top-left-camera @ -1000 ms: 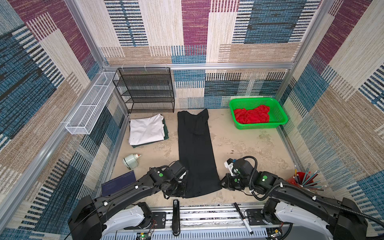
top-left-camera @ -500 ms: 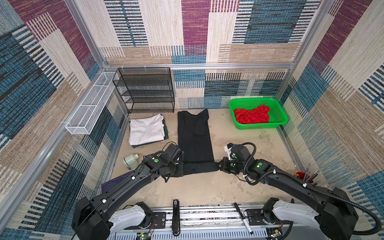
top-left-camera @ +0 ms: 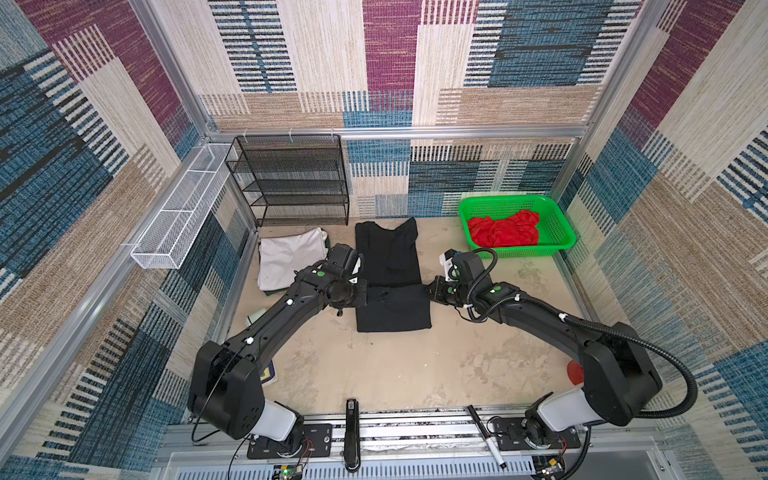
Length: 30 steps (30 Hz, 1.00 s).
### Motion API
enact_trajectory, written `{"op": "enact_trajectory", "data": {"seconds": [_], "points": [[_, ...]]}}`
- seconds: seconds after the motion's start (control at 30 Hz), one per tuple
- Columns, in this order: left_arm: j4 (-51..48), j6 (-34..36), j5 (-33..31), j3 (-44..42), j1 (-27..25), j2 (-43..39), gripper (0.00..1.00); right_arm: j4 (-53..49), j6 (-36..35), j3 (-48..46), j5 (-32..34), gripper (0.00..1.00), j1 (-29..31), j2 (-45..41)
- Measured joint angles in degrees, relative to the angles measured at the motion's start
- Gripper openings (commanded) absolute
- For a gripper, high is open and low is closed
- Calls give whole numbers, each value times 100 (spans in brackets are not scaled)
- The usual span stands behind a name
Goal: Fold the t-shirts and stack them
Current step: 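Fold the near end over toward the far end with both grippers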
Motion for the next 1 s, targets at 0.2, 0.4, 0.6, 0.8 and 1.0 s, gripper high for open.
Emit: {"op": "enact_trajectory", "data": {"seconds": [0.2,0.4,0.6,0.8,1.0], "points": [[81,262,168,581,227,647,0,122,-254,494,-127,0,-275,625],[109,391,310,1005,428,1290,0,160,-420,922,-297,0,-420,1285],[214,428,461,1241,577,1858,0,205,-525,1200,-422,0,-544,1808],[262,444,575,1427,678,2297,0,249,-608,1443,-584,0,-632,2280],[372,444,601,1436,739,2527,2,282,-680,1585,-688,0,-649,2629]]}}
